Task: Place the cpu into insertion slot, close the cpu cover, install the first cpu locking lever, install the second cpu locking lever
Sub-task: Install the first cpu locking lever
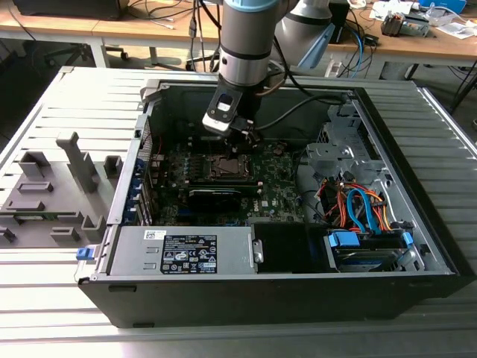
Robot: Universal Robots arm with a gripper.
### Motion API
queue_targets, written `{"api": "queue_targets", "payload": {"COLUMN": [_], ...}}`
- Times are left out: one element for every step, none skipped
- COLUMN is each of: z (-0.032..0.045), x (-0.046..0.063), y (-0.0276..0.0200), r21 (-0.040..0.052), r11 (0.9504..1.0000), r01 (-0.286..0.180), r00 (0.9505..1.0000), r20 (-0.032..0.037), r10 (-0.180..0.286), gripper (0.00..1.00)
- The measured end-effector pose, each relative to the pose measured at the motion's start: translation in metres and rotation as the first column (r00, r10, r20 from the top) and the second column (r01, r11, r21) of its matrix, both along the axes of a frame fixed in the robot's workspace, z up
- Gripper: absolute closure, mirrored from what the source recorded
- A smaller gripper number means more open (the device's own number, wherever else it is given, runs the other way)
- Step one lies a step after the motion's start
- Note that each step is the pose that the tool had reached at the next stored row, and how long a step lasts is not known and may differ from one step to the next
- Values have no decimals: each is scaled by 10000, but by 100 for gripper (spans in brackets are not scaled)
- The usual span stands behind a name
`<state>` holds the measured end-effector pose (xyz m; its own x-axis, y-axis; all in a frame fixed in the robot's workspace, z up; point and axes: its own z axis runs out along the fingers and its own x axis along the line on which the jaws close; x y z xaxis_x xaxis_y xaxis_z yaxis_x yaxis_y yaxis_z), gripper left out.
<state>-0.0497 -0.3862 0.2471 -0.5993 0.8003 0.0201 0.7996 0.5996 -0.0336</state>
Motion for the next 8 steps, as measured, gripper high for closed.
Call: {"api": "queue_targets", "payload": {"z": [-1, -1, 0, 0, -1, -1, -1, -1], "x": [1, 0, 0, 0, 0, 0, 0, 0], "y": [0, 0, 0, 1, 1, 0, 0, 0], "r21": [133, 242, 368, 414, 416, 415, 415, 415], "r11": [9997, 9994, 9989, 9983, 9976, 9937, 9912, 9889], "r01": [-192, -246, -300, -407, -549, -1038, -1254, -1427], "r00": [9998, 9997, 9996, 9992, 9985, 9946, 9921, 9898], "r20": [3, 6, 9, 10, 11, 10, 10, 10], "r10": [192, 246, 300, 407, 549, 1038, 1255, 1428], "gripper": [89, 89, 89, 89, 89, 89, 89, 89]}}
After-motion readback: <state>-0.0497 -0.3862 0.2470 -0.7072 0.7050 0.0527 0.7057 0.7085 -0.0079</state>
